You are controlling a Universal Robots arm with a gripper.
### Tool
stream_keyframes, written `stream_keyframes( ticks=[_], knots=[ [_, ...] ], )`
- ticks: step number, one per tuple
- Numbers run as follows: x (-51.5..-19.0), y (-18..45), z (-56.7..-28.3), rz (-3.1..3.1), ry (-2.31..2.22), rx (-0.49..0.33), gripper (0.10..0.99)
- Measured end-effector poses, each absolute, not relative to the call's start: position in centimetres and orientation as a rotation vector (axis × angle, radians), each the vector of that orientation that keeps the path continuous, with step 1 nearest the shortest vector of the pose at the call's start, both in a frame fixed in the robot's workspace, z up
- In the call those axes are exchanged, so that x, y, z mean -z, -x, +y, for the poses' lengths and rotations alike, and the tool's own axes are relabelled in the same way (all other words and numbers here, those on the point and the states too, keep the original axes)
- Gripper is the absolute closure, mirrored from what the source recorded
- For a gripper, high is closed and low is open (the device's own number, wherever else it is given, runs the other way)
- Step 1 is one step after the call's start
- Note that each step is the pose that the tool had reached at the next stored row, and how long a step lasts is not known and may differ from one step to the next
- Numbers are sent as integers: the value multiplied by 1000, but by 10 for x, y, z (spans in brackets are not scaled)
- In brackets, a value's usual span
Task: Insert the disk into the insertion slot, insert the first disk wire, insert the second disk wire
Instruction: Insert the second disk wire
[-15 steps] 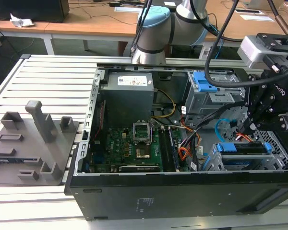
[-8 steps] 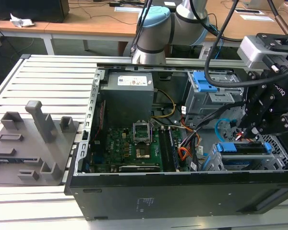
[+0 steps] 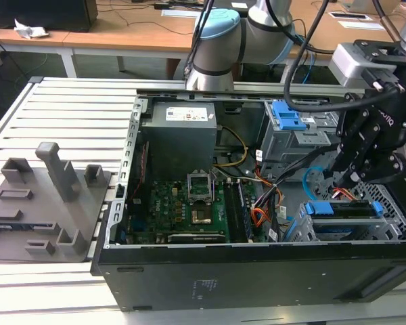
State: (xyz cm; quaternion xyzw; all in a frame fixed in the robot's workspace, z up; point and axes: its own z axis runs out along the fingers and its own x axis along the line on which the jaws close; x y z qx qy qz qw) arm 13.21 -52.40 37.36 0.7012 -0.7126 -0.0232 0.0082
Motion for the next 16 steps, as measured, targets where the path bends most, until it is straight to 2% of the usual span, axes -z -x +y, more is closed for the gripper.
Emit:
stream_keyframes(
  ticks=[5, 16],
  knots=[
    [-374, -133, -507, -2225, -2193, 73, 725],
    [-377, -135, -503, -2138, -2276, 72, 725]
  ],
)
